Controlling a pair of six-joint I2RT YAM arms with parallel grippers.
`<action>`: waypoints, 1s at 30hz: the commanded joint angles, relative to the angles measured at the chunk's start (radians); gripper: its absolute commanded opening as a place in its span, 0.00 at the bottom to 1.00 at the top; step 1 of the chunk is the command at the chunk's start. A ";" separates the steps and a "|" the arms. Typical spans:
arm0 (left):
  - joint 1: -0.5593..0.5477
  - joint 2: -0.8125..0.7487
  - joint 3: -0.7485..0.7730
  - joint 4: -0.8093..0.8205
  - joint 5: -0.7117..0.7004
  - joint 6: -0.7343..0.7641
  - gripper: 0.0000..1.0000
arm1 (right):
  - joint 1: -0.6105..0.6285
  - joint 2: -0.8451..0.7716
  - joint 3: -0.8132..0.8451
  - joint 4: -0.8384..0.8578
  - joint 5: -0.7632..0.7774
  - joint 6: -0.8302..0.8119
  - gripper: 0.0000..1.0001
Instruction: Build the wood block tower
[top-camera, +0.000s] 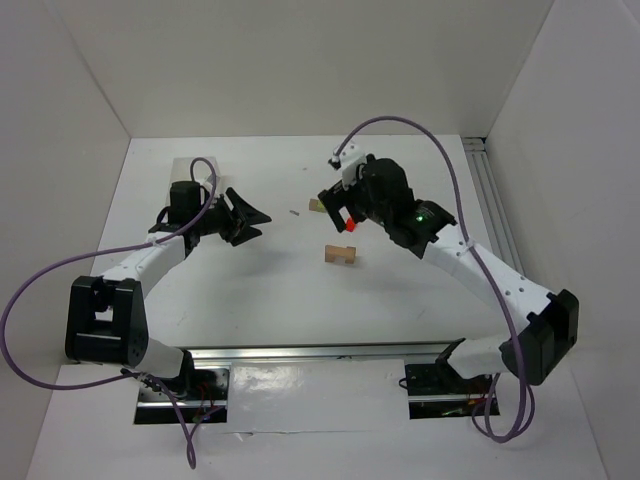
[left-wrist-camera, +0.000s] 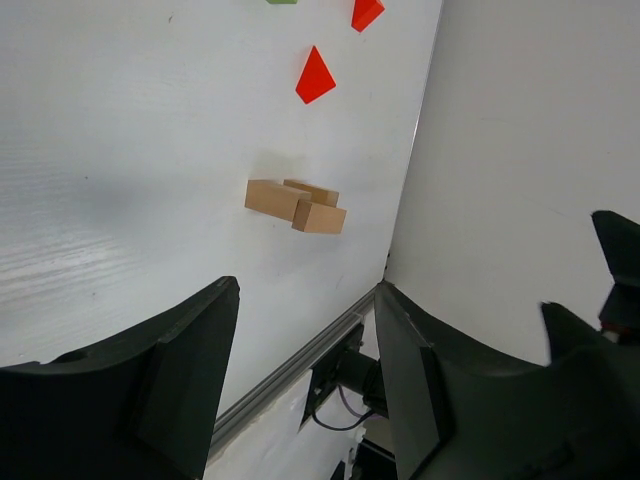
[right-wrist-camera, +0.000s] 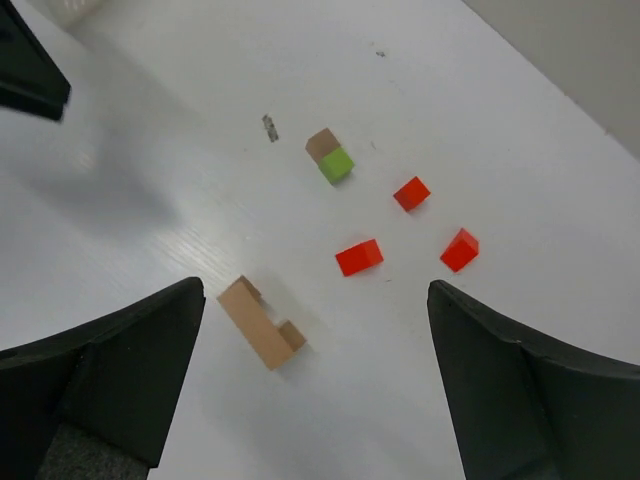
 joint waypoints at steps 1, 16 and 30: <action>-0.011 -0.001 0.027 0.022 0.004 0.023 0.69 | -0.017 0.050 0.077 -0.141 0.088 0.330 1.00; -0.029 0.018 0.038 0.013 0.004 0.032 0.69 | -0.030 0.022 -0.283 -0.020 -0.127 0.738 0.12; -0.038 0.048 0.038 0.052 0.013 0.014 0.69 | -0.030 0.162 -0.217 -0.050 0.021 0.758 0.00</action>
